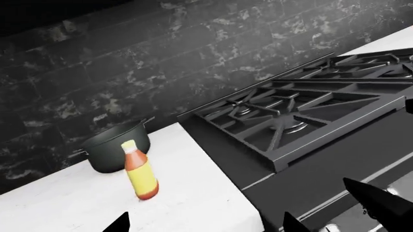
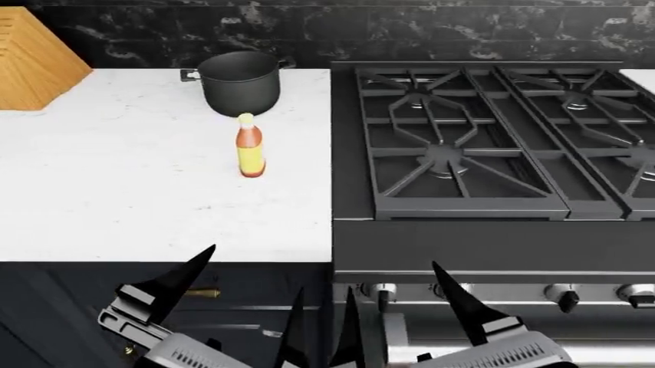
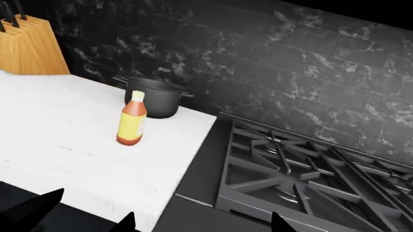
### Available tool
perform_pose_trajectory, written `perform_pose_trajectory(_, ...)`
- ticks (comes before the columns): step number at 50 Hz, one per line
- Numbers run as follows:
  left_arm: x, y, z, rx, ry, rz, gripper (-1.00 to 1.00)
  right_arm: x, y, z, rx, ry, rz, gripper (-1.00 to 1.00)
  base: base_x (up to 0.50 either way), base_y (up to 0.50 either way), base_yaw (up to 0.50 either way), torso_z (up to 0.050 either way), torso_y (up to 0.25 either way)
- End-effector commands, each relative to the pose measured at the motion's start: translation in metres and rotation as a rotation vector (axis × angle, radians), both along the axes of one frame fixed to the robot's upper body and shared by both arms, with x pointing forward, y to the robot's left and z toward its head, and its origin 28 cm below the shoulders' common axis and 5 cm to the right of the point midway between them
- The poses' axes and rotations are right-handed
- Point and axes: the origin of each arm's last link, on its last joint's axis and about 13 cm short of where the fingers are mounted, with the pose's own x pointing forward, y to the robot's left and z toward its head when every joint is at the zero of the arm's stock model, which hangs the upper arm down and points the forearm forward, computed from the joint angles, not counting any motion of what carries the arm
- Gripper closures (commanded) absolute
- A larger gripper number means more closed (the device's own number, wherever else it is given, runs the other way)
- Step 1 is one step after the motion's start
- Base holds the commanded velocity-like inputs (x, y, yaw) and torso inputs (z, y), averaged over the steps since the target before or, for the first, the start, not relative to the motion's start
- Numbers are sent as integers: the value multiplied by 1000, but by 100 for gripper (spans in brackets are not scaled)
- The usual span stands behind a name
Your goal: Pick the honey bottle and honey bottle from the counter and place them in the cabinets closest to them.
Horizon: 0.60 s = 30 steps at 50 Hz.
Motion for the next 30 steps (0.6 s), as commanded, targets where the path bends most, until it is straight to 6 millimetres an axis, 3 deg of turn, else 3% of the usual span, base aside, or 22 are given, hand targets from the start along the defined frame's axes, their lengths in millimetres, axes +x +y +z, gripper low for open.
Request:
perform_pose_trajectory(1,-1,-1,0,1,-1,0,-100,-1,0,-1,5,1,3,-100,-2,500,0,0,0)
perform_pose_trajectory(24,-4,-2,4,10,-7,-3,-100,-2,-2,0,16,-3,10,-100,-2,500,0,0,0)
perform_pose_trajectory(30,-4,-3,3,11,-7,-1,-100,-4,-2,1,34,8,22,-100,0,0,0,0,0)
